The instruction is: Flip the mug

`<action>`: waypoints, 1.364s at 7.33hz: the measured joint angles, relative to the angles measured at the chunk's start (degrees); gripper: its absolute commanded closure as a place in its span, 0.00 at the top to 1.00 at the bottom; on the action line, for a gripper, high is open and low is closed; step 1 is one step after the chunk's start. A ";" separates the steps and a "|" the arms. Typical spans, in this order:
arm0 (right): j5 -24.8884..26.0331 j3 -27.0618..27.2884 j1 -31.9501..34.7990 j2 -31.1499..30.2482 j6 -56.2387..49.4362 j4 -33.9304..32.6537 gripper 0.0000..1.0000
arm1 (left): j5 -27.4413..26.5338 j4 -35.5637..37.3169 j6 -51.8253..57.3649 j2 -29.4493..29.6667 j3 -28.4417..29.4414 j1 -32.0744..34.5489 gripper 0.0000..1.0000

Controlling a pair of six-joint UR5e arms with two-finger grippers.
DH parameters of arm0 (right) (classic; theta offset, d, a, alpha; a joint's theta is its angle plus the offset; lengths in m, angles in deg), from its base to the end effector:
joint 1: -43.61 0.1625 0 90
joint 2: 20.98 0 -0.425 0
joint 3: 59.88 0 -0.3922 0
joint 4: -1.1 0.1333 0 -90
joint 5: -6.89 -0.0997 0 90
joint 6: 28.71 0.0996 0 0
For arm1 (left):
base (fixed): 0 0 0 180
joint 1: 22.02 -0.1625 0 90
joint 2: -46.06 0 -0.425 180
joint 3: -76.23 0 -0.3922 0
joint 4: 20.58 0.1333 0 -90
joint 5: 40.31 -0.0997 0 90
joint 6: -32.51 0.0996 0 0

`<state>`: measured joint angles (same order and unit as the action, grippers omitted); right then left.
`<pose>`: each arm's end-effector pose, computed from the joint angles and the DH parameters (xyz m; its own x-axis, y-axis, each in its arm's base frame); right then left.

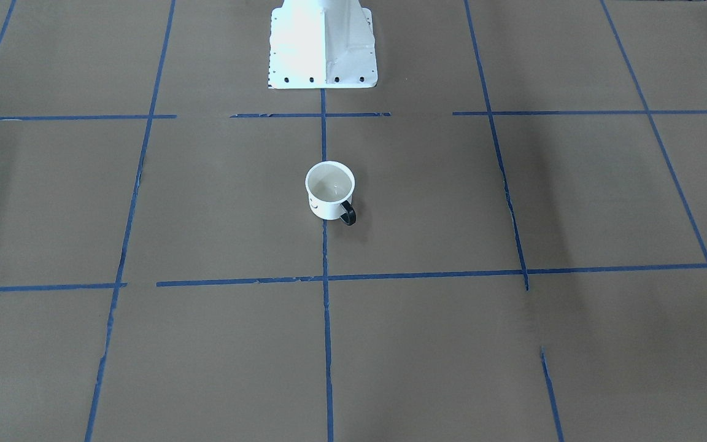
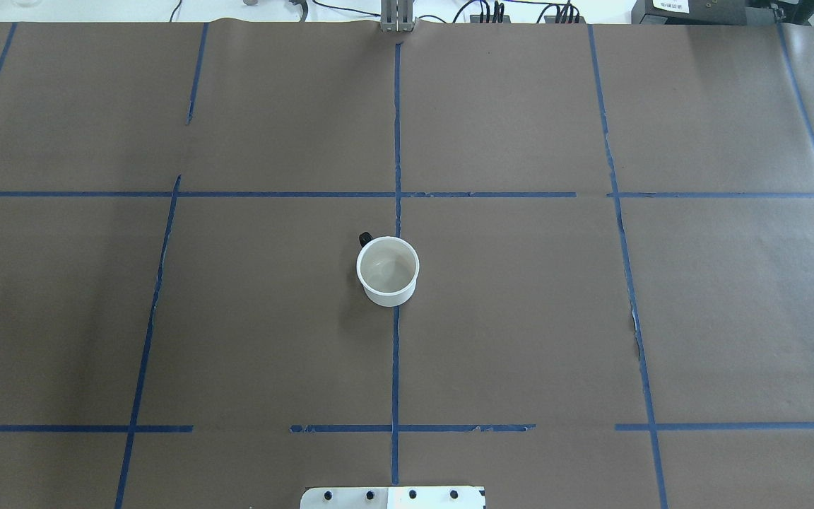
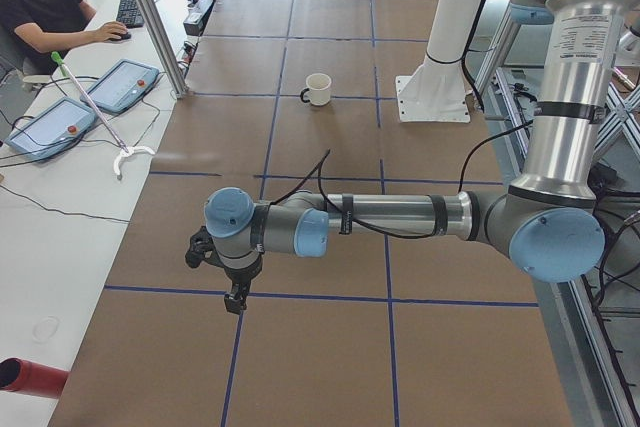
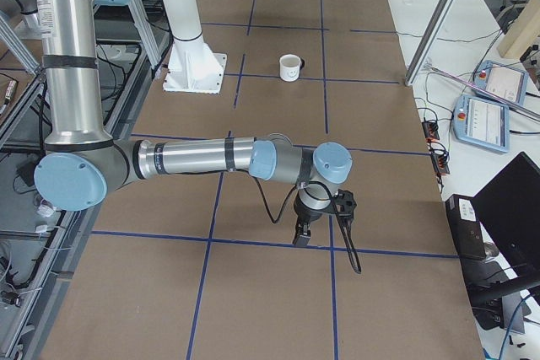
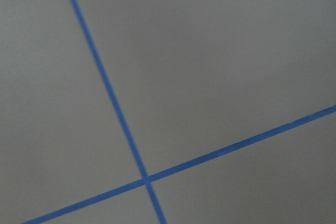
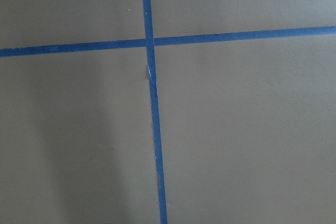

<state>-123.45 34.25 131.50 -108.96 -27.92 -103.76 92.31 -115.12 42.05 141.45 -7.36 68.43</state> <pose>0.0507 -0.4942 0.6354 0.7657 0.0835 0.6377 0.0258 0.9867 -0.1602 -0.0701 -0.5355 0.6596 0.7273 0.2007 -0.6563 -0.1143 0.9783 0.1726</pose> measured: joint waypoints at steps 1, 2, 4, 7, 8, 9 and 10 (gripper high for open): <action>0.00 0.00 0.00 0.00 0.00 0.00 1.00 | -0.01 1.52 -0.24 -0.38 -0.04 0.16 1.00; 0.00 0.00 0.00 0.00 0.00 0.00 1.00 | 0.02 2.31 -0.77 -0.80 -0.08 0.19 1.00; 0.00 0.00 0.00 0.00 0.00 0.00 1.00 | 0.14 3.25 -3.45 -1.41 -0.24 0.17 1.00; 0.00 0.00 0.00 0.02 0.00 0.00 1.00 | 0.10 4.10 -4.73 -1.46 -0.32 0.09 1.00; 0.00 0.00 0.00 0.02 0.00 0.00 1.00 | 0.10 4.16 -4.77 -1.47 -0.29 0.07 1.00; 0.00 0.00 0.00 0.00 0.00 0.00 1.00 | 0.11 4.18 -4.78 -1.46 -0.31 0.07 1.00; 0.00 0.00 0.00 0.01 0.00 0.00 1.00 | 0.13 4.19 -4.79 -1.42 -0.37 0.07 1.00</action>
<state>-123.45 34.25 131.50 -108.94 -27.92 -103.76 92.44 -110.94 37.26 140.04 -7.73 68.51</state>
